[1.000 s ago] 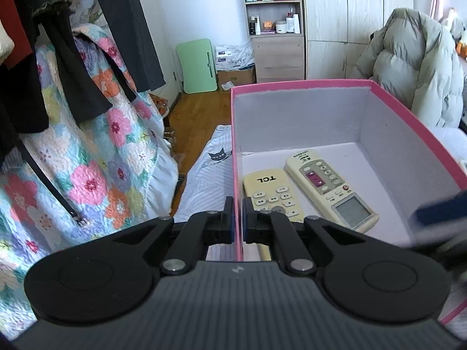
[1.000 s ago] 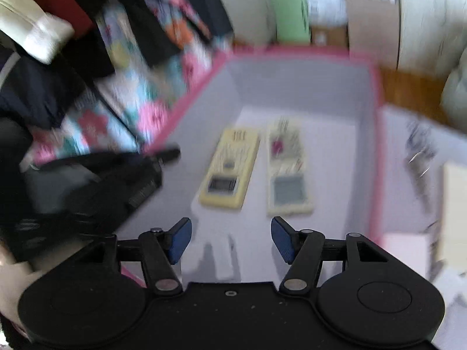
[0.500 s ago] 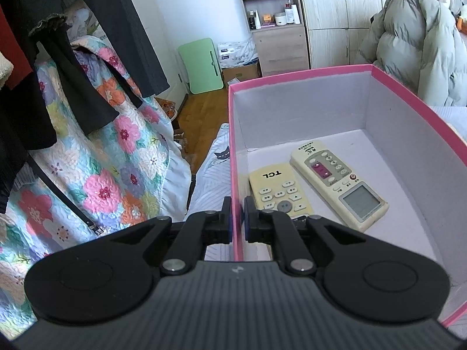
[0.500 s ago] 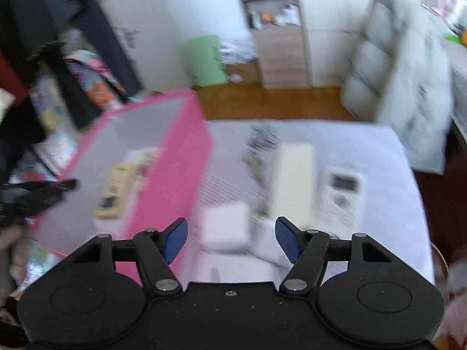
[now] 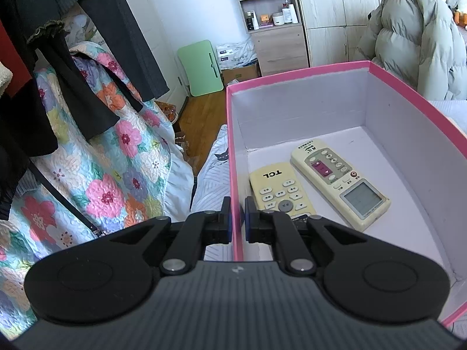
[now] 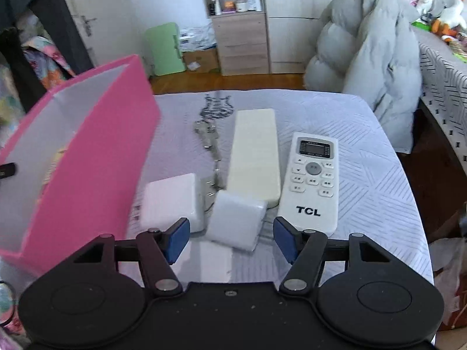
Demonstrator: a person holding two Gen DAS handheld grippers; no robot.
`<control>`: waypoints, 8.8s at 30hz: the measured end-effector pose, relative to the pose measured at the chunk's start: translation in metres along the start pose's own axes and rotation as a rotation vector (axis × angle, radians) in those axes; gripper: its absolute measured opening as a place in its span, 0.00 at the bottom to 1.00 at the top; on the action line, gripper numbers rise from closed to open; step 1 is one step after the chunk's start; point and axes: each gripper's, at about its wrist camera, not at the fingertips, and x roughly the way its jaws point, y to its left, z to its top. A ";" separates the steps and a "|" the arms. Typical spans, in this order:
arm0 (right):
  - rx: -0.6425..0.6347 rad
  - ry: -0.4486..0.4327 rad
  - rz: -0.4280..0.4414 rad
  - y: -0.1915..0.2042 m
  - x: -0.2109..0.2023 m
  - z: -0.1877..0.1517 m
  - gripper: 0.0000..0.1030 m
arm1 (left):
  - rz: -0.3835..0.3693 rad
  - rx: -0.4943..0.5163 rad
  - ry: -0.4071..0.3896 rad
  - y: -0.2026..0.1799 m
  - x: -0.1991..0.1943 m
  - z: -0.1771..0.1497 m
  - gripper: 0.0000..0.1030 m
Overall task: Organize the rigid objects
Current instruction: 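Grasp another white charger block with the right gripper, then carry the white charger into the pink box and lower it, then grasp the flat white rectangular item on the table with the right gripper, then carry the flat white item into the pink box and release it, then grasp the white charger cube with the right gripper, then carry the white charger cube into the pink box and release it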
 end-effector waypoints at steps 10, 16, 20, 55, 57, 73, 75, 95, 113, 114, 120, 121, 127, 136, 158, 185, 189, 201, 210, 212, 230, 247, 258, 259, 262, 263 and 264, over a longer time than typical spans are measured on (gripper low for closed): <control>-0.177 -0.016 -0.048 0.015 0.010 -0.006 0.52 | -0.002 0.010 -0.004 0.000 -0.001 0.000 0.07; -0.270 -0.070 -0.076 0.021 0.006 -0.020 0.45 | 0.001 0.013 -0.004 0.000 -0.001 0.000 0.07; -0.224 -0.088 -0.043 0.016 -0.002 -0.021 0.45 | 0.000 0.012 -0.004 0.000 -0.001 -0.001 0.07; -0.427 0.048 0.419 0.160 -0.003 0.048 0.50 | 0.004 0.028 -0.001 -0.003 -0.001 -0.001 0.08; -0.377 0.003 0.482 0.141 -0.022 0.051 0.51 | 0.004 0.028 -0.001 -0.002 -0.001 -0.001 0.08; -0.222 -0.027 0.358 0.002 -0.063 0.014 0.63 | -0.008 0.023 -0.006 0.000 -0.002 -0.002 0.08; -0.270 -0.007 0.358 -0.002 -0.053 0.002 0.63 | -0.006 0.029 -0.005 0.000 -0.002 -0.002 0.08; -0.656 0.177 0.328 0.027 0.003 -0.010 0.49 | 0.002 0.034 -0.006 -0.001 -0.002 -0.002 0.08; -0.407 0.120 0.156 0.006 -0.014 -0.012 0.38 | -0.010 0.028 -0.012 0.000 -0.001 -0.003 0.08; -0.411 0.127 0.157 0.006 -0.010 -0.010 0.39 | -0.010 0.029 -0.012 0.001 -0.001 -0.003 0.08; -0.432 0.150 0.146 0.010 0.006 -0.002 0.50 | -0.013 0.026 -0.013 0.001 -0.001 -0.004 0.08; -0.416 0.153 0.162 0.007 0.006 -0.002 0.47 | -0.012 0.026 -0.013 0.001 -0.001 -0.004 0.08; -0.317 0.084 0.168 0.001 -0.005 -0.001 0.42 | -0.007 0.017 -0.013 0.001 -0.002 -0.005 0.08; -0.307 -0.172 0.255 0.036 -0.069 0.040 0.42 | -0.006 0.019 -0.018 0.001 -0.002 -0.004 0.08; -0.324 0.122 0.404 0.188 0.039 0.100 0.42 | -0.015 0.007 -0.019 0.003 -0.003 -0.005 0.08; -0.287 -0.036 0.165 0.034 -0.040 0.032 0.51 | 0.001 0.035 -0.008 -0.002 -0.001 -0.001 0.08; -0.337 0.053 0.100 0.029 -0.003 0.021 0.53 | -0.018 0.024 -0.010 0.002 -0.002 -0.004 0.08; -0.527 -0.002 0.137 0.056 0.017 0.018 0.63 | -0.026 0.017 -0.013 0.004 -0.003 -0.004 0.08; -0.382 0.029 0.165 0.052 0.037 0.033 0.61 | -0.022 0.016 0.000 0.003 -0.002 -0.002 0.08; -0.359 0.022 0.157 0.051 0.034 0.030 0.60 | -0.017 0.016 0.000 0.003 -0.001 -0.002 0.08; -0.360 -0.272 0.326 0.089 -0.094 0.065 0.61 | -0.026 0.000 -0.020 0.004 -0.001 -0.004 0.08; -0.719 0.007 0.207 0.190 0.026 0.101 0.60 | -0.017 -0.003 -0.021 0.003 -0.001 -0.004 0.06; -0.746 -0.021 0.143 0.182 0.011 0.076 0.62 | -0.007 0.040 -0.016 0.000 0.000 -0.005 0.07; -0.715 -0.041 0.160 0.174 0.000 0.078 0.62 | -0.006 0.041 -0.018 -0.002 -0.001 -0.005 0.07; -0.611 -0.094 0.211 0.143 -0.032 0.082 0.65 | -0.001 0.040 -0.014 -0.001 0.000 -0.004 0.07; -0.569 -0.103 0.238 0.132 -0.039 0.084 0.65 | -0.006 0.037 -0.014 0.000 0.000 -0.004 0.07; -0.528 -0.114 0.269 0.120 -0.047 0.085 0.65 | -0.007 0.036 -0.014 -0.001 0.000 -0.004 0.07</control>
